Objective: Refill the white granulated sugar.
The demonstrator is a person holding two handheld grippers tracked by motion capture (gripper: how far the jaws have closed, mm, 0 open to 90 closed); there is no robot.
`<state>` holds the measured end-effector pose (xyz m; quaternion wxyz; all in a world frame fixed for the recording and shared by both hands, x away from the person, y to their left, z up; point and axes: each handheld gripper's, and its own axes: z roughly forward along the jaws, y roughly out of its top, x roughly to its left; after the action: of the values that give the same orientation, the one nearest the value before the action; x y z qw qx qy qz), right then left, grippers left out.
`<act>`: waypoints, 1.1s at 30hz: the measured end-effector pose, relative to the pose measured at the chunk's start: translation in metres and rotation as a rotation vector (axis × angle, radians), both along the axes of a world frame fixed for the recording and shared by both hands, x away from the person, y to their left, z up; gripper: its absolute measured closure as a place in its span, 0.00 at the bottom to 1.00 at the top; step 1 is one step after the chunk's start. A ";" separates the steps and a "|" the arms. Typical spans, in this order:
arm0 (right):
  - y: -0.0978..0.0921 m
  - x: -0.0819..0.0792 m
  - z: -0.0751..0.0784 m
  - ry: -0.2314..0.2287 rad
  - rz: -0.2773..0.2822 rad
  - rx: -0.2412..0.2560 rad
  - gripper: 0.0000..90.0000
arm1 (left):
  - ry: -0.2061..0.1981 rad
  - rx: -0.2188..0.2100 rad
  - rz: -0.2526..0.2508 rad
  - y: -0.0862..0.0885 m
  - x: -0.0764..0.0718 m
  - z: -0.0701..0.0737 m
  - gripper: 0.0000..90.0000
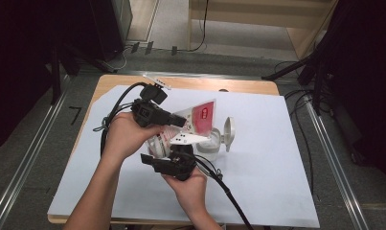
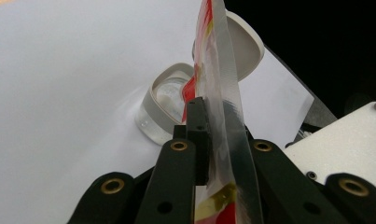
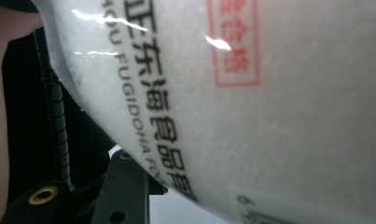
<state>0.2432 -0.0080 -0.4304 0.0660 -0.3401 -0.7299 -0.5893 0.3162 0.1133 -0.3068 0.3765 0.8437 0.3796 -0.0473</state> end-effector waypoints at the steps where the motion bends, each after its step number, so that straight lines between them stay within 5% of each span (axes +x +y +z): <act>1: 0.000 0.000 0.000 -0.008 0.000 -0.004 0.66 | -0.002 -0.001 0.000 0.000 0.000 0.000 0.96; 13: 0.000 -0.001 0.001 -0.042 0.005 -0.057 0.68 | -0.002 -0.013 0.005 -0.003 0.002 -0.003 0.96; 23: 0.000 -0.003 0.004 -0.014 -0.006 -0.015 0.69 | -0.013 -0.045 0.007 -0.003 0.000 -0.001 0.95; 33: 0.001 -0.004 0.007 0.006 0.000 0.004 0.69 | -0.023 -0.031 0.005 -0.003 -0.001 0.002 0.95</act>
<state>0.2393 -0.0072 -0.4233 0.0692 -0.3418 -0.7284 -0.5898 0.3152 0.1101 -0.3048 0.3939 0.8374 0.3766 -0.0427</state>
